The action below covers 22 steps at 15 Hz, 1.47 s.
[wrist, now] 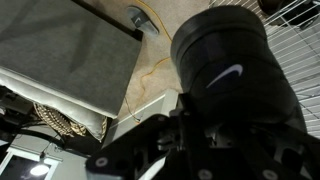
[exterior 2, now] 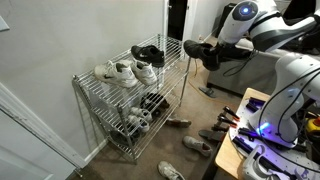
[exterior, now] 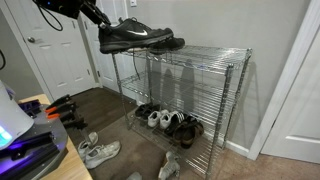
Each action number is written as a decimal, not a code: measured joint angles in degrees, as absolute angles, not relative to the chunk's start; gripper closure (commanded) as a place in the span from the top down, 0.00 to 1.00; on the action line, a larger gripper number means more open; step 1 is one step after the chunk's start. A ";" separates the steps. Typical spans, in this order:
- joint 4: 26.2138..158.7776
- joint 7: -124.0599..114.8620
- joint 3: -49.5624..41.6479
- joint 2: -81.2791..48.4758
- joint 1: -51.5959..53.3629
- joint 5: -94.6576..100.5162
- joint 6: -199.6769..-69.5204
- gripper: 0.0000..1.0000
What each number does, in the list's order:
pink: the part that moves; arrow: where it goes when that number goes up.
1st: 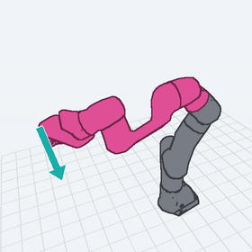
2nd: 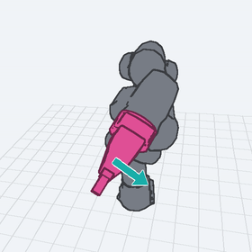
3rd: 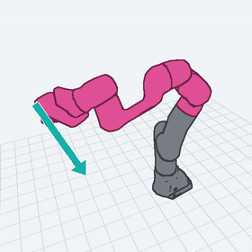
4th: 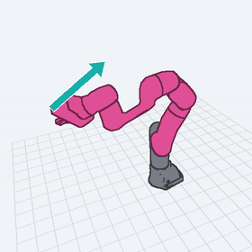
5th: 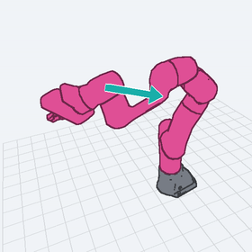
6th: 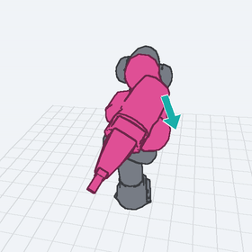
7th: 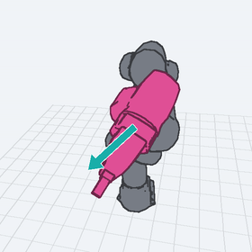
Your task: Move the black sneaker from the second shelf to the topmost shelf.
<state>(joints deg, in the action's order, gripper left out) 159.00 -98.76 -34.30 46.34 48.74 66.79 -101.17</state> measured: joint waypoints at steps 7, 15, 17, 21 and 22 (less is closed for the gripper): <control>158.02 -94.62 -25.75 41.92 37.57 63.04 -118.73 0.05; 151.12 -90.42 -7.98 25.96 15.12 54.38 -133.77 0.05; 149.46 -90.41 -4.69 23.10 11.62 53.81 -133.96 0.05; 145.23 -90.41 -0.83 18.65 7.16 53.72 -133.96 0.05; 143.91 -90.41 -0.39 17.85 6.36 53.72 -133.96 0.05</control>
<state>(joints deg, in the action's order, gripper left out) 143.91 -90.41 -0.39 17.85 6.36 53.72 -133.96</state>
